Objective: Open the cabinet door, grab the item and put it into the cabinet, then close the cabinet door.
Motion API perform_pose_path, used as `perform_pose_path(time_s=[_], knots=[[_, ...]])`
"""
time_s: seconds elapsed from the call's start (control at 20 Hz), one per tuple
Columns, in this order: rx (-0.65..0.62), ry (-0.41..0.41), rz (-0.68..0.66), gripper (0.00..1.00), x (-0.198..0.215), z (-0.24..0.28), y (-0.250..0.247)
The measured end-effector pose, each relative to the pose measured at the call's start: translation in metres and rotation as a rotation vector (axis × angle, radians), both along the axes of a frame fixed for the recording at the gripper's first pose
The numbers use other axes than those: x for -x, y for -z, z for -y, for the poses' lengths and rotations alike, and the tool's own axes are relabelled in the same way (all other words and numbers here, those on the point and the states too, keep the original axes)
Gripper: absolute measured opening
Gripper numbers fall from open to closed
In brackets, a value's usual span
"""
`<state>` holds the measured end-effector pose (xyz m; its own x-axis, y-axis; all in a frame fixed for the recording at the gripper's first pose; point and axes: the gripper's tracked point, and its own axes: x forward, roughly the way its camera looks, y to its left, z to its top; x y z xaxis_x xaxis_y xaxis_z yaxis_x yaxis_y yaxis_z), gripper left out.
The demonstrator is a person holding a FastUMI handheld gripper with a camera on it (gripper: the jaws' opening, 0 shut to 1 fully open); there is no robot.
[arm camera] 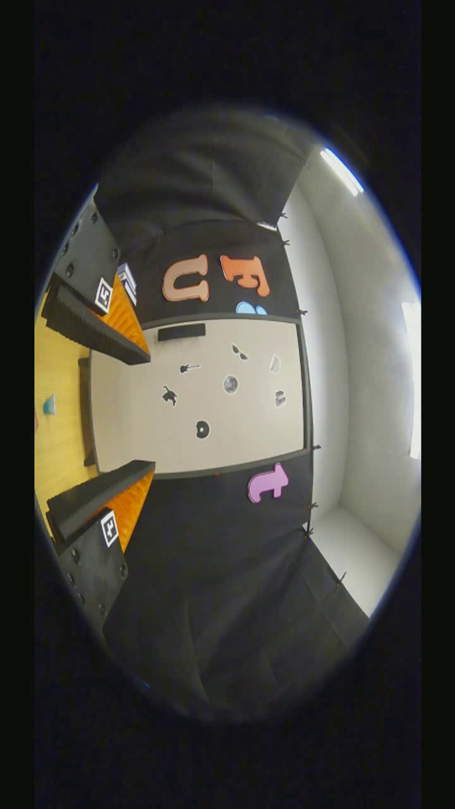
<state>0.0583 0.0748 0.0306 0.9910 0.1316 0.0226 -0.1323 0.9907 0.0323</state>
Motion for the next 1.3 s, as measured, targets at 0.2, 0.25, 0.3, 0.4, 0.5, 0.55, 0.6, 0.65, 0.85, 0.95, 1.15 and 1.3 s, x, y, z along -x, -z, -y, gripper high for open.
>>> perform_pose_path(time_s=[0.2,0.25,0.3,0.4,0.5,0.55,0.6,0.65,0.85,0.95,1.15,1.3], knots=[[0.013,-0.09,-0.015,0.97,-0.05,-0.046,0.004],[0.007,-0.117,-0.021,0.98,-0.063,-0.061,0.004],[-0.001,-0.137,-0.027,0.98,-0.077,-0.074,0.004],[-0.013,-0.173,-0.04,0.98,-0.105,-0.1,0.004],[-0.01,-0.17,-0.055,0.97,-0.14,-0.118,0.01],[0.001,-0.161,-0.07,0.97,-0.158,-0.125,0.015],[0.012,-0.157,-0.08,0.97,-0.175,-0.133,0.02],[0.025,-0.16,-0.089,0.97,-0.189,-0.141,0.025],[0.062,-0.138,-0.13,0.94,-0.231,-0.159,0.05],[0.063,-0.134,-0.136,0.91,-0.244,-0.168,0.054],[0.069,-0.111,-0.147,0.85,-0.261,-0.172,0.062],[0.059,-0.091,-0.178,0.65,-0.271,-0.169,0.074]])
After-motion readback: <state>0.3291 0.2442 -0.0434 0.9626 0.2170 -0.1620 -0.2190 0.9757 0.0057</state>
